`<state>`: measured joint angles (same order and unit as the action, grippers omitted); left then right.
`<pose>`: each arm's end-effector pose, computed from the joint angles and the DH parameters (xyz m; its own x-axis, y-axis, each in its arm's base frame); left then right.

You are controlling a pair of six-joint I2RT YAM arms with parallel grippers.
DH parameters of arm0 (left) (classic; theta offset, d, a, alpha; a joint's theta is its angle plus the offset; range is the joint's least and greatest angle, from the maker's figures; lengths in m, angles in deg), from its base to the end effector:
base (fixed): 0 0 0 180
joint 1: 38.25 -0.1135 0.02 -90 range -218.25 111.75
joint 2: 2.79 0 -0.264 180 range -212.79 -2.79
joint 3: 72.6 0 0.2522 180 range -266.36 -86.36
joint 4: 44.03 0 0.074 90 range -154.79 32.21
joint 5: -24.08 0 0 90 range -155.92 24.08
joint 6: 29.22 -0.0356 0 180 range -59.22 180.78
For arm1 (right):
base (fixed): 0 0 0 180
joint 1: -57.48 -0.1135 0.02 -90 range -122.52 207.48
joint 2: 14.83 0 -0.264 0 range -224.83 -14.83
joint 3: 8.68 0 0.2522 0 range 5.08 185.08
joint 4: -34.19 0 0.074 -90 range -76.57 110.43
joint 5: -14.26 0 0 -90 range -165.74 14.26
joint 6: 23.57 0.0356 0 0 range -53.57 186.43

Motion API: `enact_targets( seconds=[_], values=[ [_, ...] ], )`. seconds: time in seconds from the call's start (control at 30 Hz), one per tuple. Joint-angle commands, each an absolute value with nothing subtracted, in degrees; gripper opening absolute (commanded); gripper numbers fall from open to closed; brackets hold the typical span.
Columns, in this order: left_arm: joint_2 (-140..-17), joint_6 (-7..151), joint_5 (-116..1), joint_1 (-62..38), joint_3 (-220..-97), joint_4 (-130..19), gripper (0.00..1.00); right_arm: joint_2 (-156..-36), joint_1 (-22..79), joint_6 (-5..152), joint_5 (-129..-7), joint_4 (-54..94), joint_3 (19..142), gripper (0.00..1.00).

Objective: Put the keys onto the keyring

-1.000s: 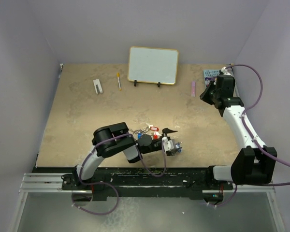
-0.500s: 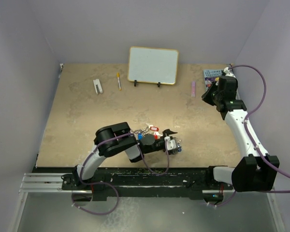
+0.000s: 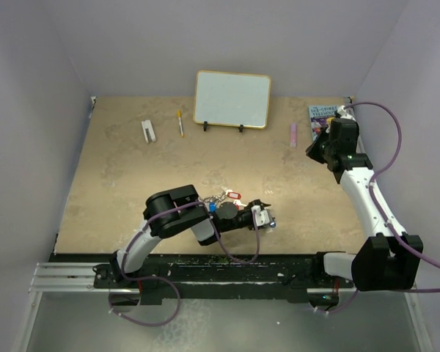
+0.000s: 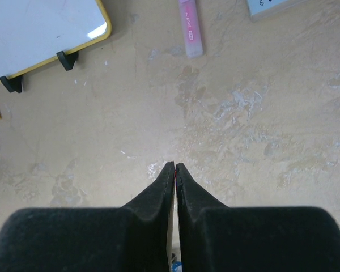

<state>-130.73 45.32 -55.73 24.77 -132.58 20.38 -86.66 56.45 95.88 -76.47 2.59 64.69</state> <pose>0.1694 -0.3467 0.0812 0.2281 0.1303 -0.9649 0.9301 0.2640 0.2555 0.2846 0.0047 0.3162 -0.4395 0.4838 -0.7568 0.2402 0.8752 0.4200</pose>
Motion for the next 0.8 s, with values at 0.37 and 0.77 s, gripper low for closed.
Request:
enact_targets(
  seconds=[0.37,0.77],
  values=[
    [-130.4,46.8,-54.9,24.9,-129.4,23.5,0.04,-86.3,56.7,95.2,-77.0,3.5,64.5,0.07],
    [-129.2,44.4,-65.9,24.8,-130.3,28.5,0.13,-85.8,56.8,94.4,-78.0,2.3,64.9,0.09]
  ],
)
